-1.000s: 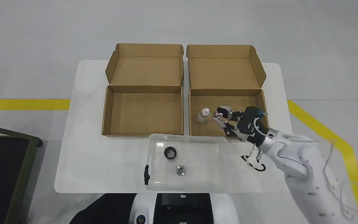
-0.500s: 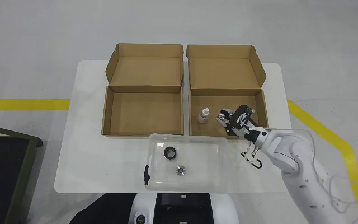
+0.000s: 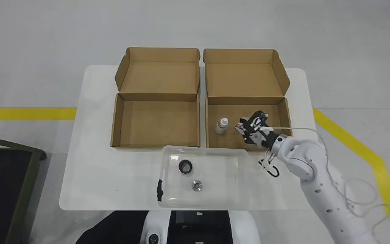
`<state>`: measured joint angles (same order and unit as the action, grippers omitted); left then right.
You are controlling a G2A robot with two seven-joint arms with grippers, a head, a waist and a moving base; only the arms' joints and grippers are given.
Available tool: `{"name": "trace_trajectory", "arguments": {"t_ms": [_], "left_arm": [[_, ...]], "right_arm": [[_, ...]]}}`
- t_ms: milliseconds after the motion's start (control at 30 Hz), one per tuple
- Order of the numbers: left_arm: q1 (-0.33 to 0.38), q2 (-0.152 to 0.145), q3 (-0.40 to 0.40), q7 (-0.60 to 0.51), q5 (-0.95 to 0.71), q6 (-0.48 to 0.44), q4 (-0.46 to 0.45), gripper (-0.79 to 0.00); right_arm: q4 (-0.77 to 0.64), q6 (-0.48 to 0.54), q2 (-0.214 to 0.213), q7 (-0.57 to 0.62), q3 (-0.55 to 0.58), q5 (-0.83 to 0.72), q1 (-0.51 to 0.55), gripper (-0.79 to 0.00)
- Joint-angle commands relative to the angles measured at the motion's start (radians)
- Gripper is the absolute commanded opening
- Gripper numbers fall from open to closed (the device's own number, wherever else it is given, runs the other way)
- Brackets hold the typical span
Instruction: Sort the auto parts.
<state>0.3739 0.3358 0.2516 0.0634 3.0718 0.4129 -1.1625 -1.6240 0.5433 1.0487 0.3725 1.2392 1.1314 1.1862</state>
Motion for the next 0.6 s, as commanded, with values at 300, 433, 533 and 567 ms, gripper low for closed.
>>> {"name": "trace_trajectory", "arguments": {"t_ms": [300,433,533,567], "left_arm": [[0.0,0.0,0.0,0.0,0.0,0.0,0.0,0.0],[0.0,0.0,0.0,0.0,0.0,0.0,0.0,0.0],[0.0,0.0,0.0,0.0,0.0,0.0,0.0,0.0],[0.0,0.0,0.0,0.0,0.0,0.0,0.0,0.0]], "right_arm": [[0.066,-0.004,0.01,0.02,-0.041,0.008,-0.05,-0.763],[0.078,-0.004,0.012,0.024,-0.051,0.014,-0.06,-0.585],[0.083,-0.005,0.013,0.029,-0.056,0.019,-0.064,-0.542],[0.084,-0.004,0.014,0.03,-0.057,0.02,-0.065,-0.542]]}}
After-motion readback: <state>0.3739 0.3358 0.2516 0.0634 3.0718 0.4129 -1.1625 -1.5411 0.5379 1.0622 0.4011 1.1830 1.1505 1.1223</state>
